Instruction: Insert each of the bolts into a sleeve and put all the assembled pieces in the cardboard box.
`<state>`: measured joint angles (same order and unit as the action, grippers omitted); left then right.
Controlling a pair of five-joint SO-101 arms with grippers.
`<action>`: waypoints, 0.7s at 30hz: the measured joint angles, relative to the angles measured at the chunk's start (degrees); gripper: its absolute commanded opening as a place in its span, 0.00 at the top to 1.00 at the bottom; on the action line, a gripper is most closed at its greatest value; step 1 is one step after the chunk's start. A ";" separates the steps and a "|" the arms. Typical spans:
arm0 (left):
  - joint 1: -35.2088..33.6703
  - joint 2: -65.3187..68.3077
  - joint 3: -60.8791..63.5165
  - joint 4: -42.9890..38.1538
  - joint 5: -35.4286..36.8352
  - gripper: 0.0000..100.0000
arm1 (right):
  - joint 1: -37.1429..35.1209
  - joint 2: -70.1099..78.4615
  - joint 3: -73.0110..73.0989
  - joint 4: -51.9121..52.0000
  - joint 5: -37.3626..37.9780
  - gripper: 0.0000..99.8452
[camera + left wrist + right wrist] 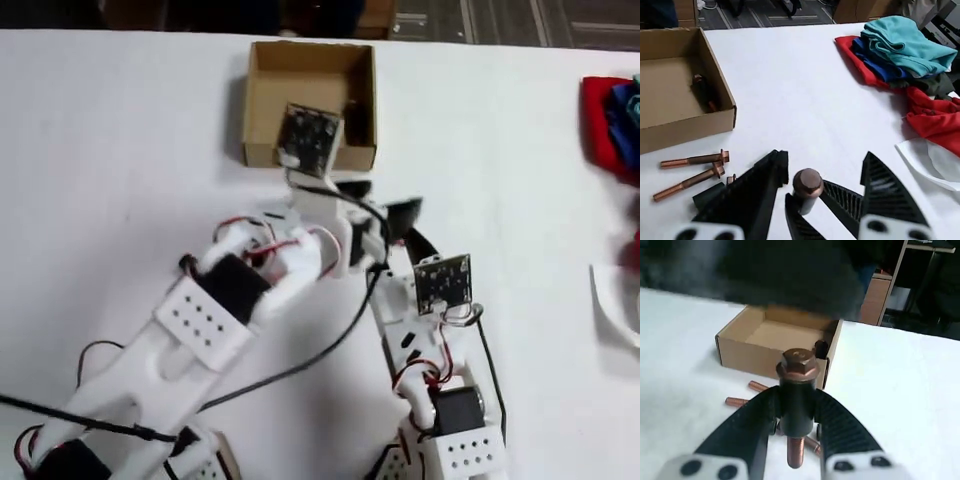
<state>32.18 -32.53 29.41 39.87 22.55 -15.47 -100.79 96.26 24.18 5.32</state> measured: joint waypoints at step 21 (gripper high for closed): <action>-34.90 0.53 11.52 13.19 -34.11 0.75 | 4.22 33.14 -34.99 11.78 0.00 0.98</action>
<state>-2.73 -32.00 40.92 53.05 -11.56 -11.25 -67.65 61.27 35.96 5.32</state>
